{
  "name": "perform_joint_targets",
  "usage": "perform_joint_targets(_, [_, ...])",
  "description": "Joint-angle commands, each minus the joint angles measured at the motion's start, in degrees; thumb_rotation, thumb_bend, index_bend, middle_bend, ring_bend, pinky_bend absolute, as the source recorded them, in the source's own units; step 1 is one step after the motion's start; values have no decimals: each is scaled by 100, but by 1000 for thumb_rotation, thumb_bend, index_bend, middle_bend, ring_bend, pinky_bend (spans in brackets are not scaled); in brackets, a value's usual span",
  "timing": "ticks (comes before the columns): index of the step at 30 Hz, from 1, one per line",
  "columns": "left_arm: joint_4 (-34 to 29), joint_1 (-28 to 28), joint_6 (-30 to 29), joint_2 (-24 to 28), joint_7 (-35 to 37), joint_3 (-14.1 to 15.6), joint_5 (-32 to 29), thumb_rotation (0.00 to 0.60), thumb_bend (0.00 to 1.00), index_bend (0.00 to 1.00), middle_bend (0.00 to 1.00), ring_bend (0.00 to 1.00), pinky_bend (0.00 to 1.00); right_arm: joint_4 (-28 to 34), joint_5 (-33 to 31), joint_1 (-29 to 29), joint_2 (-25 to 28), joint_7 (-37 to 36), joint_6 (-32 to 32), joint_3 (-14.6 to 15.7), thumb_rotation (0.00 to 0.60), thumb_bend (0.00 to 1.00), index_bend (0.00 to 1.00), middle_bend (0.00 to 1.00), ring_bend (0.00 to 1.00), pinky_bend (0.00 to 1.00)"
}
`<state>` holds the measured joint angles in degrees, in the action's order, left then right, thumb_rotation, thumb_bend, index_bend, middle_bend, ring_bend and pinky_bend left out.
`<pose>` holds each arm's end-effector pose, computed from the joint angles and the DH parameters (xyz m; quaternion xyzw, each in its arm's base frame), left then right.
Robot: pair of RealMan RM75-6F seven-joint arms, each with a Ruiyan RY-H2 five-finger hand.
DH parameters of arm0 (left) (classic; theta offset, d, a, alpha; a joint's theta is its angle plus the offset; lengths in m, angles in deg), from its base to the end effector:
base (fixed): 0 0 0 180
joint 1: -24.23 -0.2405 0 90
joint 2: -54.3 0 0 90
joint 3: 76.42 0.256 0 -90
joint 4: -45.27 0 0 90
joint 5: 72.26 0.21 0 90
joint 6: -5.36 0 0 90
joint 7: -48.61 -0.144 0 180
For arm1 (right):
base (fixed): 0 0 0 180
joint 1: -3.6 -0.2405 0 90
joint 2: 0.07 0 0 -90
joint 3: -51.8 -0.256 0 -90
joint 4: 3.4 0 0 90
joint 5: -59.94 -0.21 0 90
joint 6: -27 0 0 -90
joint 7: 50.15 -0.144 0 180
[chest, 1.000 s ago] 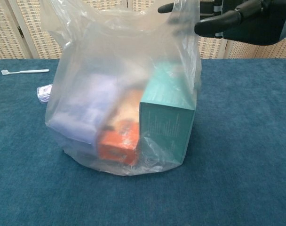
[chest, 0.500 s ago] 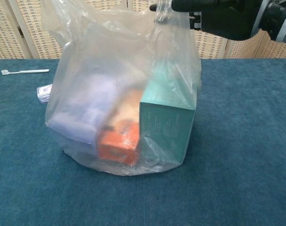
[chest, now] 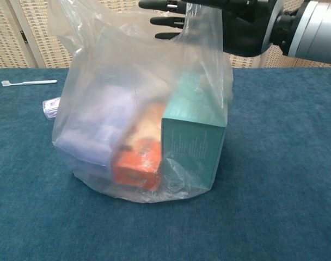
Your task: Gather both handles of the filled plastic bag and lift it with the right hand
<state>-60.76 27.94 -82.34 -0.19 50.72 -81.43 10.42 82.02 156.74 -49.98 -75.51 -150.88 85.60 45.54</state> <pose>-0.2789 0.1791 0.2027 -0.5420 -0.4106 -0.4319 0.5926 -0.0695 -0.3510 0.0453 -0.4333 0.7271 -0.5019 0.1780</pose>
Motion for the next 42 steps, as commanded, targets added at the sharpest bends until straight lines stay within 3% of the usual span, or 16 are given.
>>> perform_joint_targets(1, [-15, 60, 76, 60, 79, -57, -48, 600, 292, 197, 211, 209, 111, -86, 103, -103, 6, -241, 103, 26, 600, 0, 36, 180, 41, 42])
perform_joint_targets(14, [-151, 494, 482, 373, 416, -424, -206, 600, 292, 201, 212, 216, 123, -252, 548, -77, 256, -457, 742, 465, 600, 0, 90, 245, 117, 104])
perform_joint_targets(20, [-249, 884, 790, 482, 1083, -832, -431, 600, 291, 235, 218, 243, 186, -158, 591, 115, 458, -432, 1119, 646, 600, 0, 90, 245, 117, 104])
perform_joint_targets(29, [-180, 1554, 1458, 461, 2134, -1427, -899, 600, 290, 255, 301, 331, 330, -45, 567, 111, 536, -397, 1195, 726, 600, 0, 100, 245, 117, 104])
perform_joint_targets(35, [560, 2082, 1839, 128, 2200, -1389, -330, 600, 289, 255, 305, 333, 368, -6, 526, 107, 552, -338, 1198, 768, 600, 0, 100, 245, 117, 104])
perform_joint_targets(42, [1282, 2672, 2211, -125, 2949, -1284, 412, 600, 289, 233, 302, 297, 332, 112, 501, 96, 610, -268, 1171, 809, 600, 0, 100, 245, 117, 104])
